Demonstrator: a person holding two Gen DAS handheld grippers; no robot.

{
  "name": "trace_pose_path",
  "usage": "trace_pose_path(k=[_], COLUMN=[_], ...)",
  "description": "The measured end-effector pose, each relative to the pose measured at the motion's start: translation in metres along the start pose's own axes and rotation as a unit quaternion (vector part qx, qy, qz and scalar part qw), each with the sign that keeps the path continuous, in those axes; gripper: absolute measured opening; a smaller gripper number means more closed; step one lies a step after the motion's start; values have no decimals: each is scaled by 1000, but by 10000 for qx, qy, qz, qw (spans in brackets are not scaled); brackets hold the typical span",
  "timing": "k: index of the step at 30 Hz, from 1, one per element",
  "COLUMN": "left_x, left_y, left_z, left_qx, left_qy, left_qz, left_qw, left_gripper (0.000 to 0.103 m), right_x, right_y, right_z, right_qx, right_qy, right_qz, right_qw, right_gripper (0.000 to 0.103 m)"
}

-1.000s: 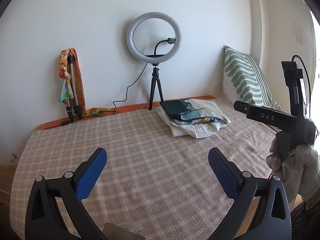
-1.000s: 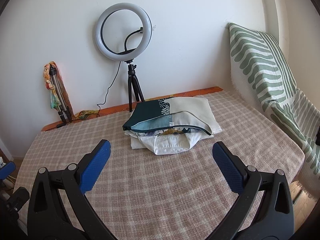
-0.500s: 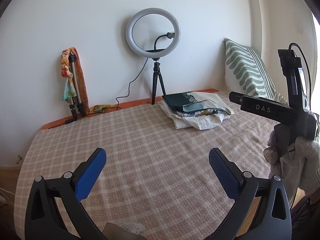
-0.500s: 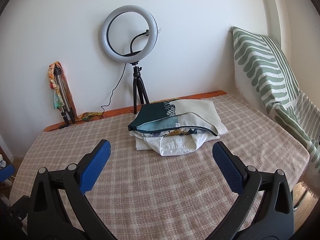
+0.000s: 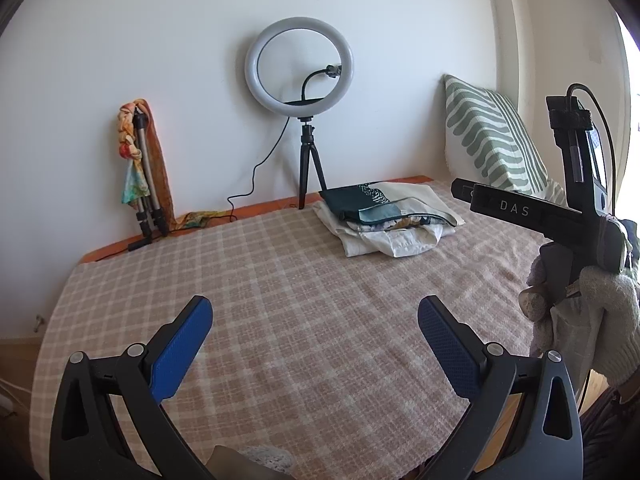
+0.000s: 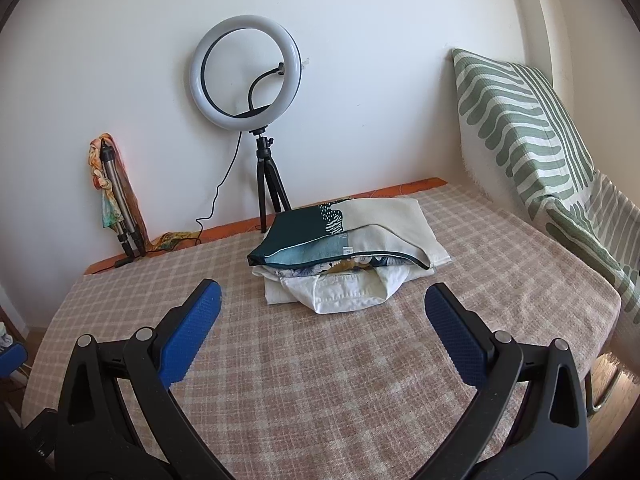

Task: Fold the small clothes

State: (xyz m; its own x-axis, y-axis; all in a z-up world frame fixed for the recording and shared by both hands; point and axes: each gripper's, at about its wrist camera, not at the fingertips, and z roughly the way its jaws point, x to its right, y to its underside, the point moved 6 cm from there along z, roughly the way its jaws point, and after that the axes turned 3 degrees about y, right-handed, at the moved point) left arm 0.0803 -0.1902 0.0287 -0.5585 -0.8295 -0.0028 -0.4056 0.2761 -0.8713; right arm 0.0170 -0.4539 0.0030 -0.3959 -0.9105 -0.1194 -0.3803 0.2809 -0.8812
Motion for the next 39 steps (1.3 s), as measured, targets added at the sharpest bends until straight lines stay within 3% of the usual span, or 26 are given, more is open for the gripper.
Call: trace_pose_path(k=[39], left_x=[0], left_y=[3], left_z=[-1], left_qx=[26], left_qy=[-74], left_qz=[-89], left_qw=[9999], left_gripper=[102], right_x=[-10], right_y=[6], right_z=[-6], right_qx=[-32], right_qy=[-131], right_qz=[98], right_qw=[9999], right_gripper=[103])
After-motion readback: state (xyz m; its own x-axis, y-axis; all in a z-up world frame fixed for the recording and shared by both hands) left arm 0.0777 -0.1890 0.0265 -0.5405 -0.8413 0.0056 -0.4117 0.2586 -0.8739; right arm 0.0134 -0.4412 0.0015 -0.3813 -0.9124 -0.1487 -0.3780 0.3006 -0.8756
